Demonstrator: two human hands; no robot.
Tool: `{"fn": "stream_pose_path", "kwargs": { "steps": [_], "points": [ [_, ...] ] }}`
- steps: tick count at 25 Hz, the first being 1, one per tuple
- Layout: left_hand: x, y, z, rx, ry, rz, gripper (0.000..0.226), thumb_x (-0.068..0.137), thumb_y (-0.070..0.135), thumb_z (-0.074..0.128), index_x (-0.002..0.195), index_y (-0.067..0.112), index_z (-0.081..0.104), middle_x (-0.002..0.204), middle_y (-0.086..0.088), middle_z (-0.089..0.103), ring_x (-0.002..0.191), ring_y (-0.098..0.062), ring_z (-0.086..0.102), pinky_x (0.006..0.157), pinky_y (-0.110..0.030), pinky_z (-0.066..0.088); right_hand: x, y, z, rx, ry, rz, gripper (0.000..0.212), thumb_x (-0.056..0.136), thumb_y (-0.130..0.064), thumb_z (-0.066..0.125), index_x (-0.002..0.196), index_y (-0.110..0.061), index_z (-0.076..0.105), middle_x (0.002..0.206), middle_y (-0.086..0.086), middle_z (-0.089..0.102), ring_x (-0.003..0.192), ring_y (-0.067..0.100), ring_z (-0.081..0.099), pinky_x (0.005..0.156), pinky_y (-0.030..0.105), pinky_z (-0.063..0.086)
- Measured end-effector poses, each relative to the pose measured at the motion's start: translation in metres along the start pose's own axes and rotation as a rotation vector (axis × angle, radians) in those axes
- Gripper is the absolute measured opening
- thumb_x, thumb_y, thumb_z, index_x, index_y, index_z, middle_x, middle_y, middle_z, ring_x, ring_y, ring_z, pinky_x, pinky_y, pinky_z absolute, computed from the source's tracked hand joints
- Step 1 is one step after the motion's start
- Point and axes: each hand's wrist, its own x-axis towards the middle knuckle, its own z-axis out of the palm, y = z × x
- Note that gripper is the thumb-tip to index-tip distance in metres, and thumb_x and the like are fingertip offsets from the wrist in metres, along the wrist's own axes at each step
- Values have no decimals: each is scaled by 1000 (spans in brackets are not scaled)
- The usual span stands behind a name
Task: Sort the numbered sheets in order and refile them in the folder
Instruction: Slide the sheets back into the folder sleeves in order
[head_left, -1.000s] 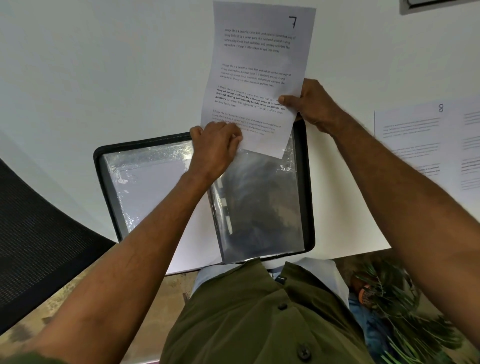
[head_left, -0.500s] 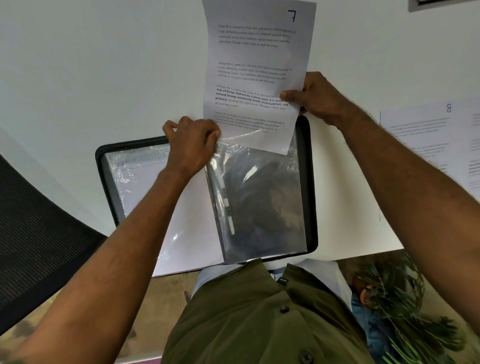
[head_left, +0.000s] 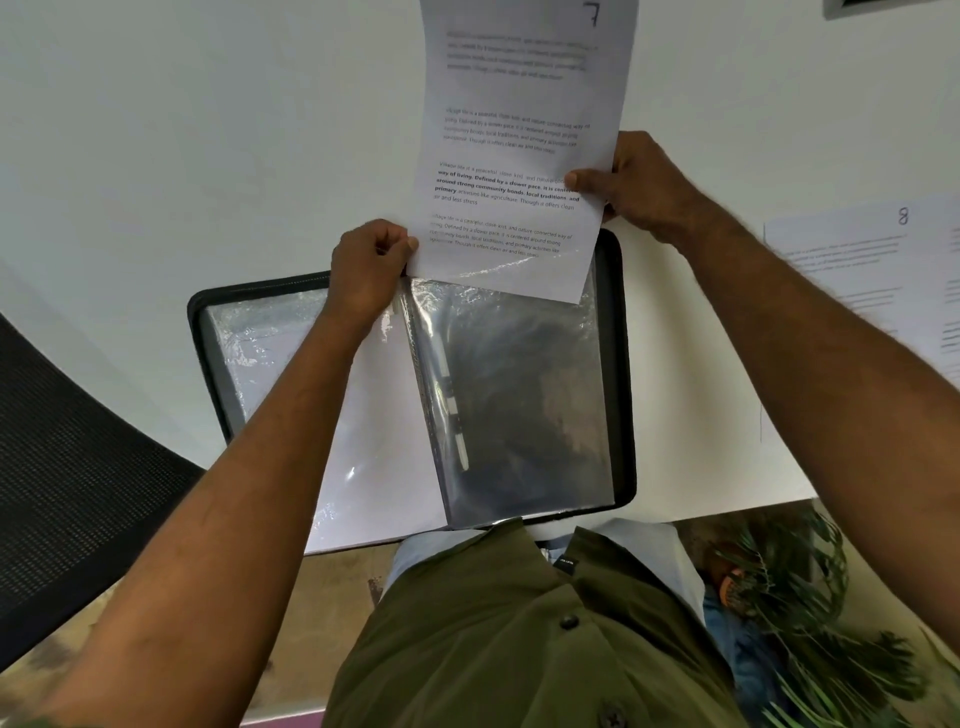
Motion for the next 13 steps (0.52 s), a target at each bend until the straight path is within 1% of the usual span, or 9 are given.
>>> {"fn": "stream_pose_path", "kwargs": {
  "steps": [2,3,6,8,10,13],
  "points": [
    [5,-1,-3,-20,-40,-39,13,95,22,69,87,12,70,89,-4,69,79,-14,60,81,-35,54,-2,-1,0,41,30,-5,37,98,-21,69,134,-14,63,120,0,72,99,12,75,69,28,62],
    [6,0,-5,-32,-56,-48,13,95,21,70,87,11,71,88,-4,69,79,-14,60,81,-34,53,-2,-1,1,59,42,-2,37,98,-21,69,135,-13,62,120,-1,72,98,11,75,68,26,61],
    [7,2,-5,-55,-77,-58,12,93,19,73,89,8,75,90,-5,71,81,-15,64,87,-36,56,-1,0,1,87,74,20,41,98,-19,69,137,-9,61,120,-1,72,97,9,75,68,23,59],
    [7,5,-5,-26,-113,-56,9,93,19,74,92,10,76,92,-5,75,85,-20,70,91,-36,57,-1,0,2,102,87,35,42,97,-18,70,137,-8,61,120,-1,72,96,7,74,68,22,59],
    [8,8,-6,29,-169,-41,13,92,19,74,94,7,77,94,-9,76,89,-25,72,94,-39,58,-2,0,2,117,85,34,38,98,-15,69,134,-9,62,117,-4,71,94,4,74,68,20,58],
    [12,7,-9,50,-240,-60,19,92,20,74,94,0,75,98,-15,76,89,-24,70,96,-44,57,-2,0,3,124,49,34,36,98,-13,68,133,-11,61,114,-9,70,93,3,74,70,19,58]
  ]
}}
